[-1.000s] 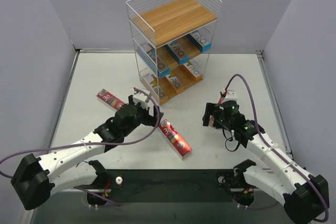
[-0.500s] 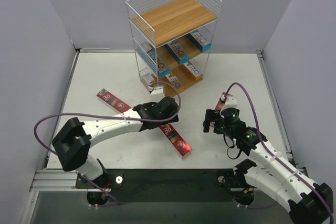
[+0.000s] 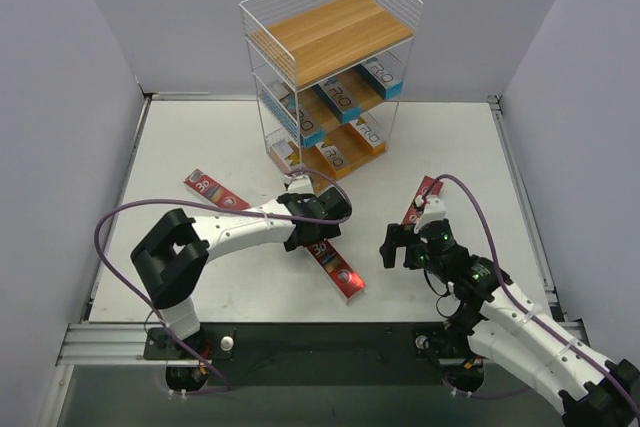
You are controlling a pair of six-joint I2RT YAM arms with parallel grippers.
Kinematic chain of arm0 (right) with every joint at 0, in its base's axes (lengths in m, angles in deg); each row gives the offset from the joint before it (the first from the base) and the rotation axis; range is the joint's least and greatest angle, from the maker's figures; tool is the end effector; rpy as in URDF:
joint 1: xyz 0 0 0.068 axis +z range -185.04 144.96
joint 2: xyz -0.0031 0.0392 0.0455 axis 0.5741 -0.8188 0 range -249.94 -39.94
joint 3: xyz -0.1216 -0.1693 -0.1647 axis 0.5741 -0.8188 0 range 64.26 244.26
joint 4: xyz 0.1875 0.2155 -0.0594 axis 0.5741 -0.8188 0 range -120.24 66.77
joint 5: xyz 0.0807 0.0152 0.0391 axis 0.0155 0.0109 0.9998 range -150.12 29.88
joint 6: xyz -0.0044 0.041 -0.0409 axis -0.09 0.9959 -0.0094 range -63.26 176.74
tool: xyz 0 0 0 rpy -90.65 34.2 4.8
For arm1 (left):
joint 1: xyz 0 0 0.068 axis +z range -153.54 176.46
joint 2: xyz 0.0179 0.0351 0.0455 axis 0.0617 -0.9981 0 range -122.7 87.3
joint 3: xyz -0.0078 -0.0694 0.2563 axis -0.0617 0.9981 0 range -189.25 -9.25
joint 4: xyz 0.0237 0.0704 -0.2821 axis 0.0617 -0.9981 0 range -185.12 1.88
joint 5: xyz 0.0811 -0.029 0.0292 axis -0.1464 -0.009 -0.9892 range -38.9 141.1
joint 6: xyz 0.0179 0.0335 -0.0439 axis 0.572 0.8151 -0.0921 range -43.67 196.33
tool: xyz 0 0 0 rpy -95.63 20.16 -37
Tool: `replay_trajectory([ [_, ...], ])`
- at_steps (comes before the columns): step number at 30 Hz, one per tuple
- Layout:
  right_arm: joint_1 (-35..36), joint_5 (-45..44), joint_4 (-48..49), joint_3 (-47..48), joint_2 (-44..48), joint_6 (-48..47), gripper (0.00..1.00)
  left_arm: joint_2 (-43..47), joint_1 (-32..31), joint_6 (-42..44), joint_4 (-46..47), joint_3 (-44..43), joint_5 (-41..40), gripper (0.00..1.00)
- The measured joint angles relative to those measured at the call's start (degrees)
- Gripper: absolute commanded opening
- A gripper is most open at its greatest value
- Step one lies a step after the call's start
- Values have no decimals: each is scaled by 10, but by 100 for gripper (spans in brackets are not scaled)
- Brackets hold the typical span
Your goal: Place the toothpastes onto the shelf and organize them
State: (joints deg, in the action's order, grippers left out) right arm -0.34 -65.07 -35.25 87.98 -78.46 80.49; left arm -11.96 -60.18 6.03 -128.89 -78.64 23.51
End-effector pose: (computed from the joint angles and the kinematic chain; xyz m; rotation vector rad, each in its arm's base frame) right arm 0.1710 0.1141 0.2085 -0.1435 2.0768 0.5464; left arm 0.2185 -0.2970 0.1761 -0.4113 2.5317 -0.1099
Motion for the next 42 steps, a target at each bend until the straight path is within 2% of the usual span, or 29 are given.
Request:
replay_trajectory([
  [4,56,16,5,-14,17,-2,99,-1,2,-11,-4,1,2,93],
  [10,186,19,28,-18,5,-18,99,41,17,-14,-3,34,-6,93],
  [17,271,11,96,-18,-110,-34,99,127,45,-3,0,47,-38,93],
  [21,308,-8,132,-18,-194,-39,95,163,78,5,2,69,-47,93],
  [27,330,-33,173,-18,-268,-54,80,187,120,15,5,112,-47,93],
  [36,336,-45,183,-13,-284,-86,31,214,163,31,16,132,-45,93],
  [39,336,-47,149,-2,-261,-98,24,217,179,43,24,137,-45,94],
  [42,334,-56,89,31,-215,-108,22,223,196,60,37,144,-45,94],
])
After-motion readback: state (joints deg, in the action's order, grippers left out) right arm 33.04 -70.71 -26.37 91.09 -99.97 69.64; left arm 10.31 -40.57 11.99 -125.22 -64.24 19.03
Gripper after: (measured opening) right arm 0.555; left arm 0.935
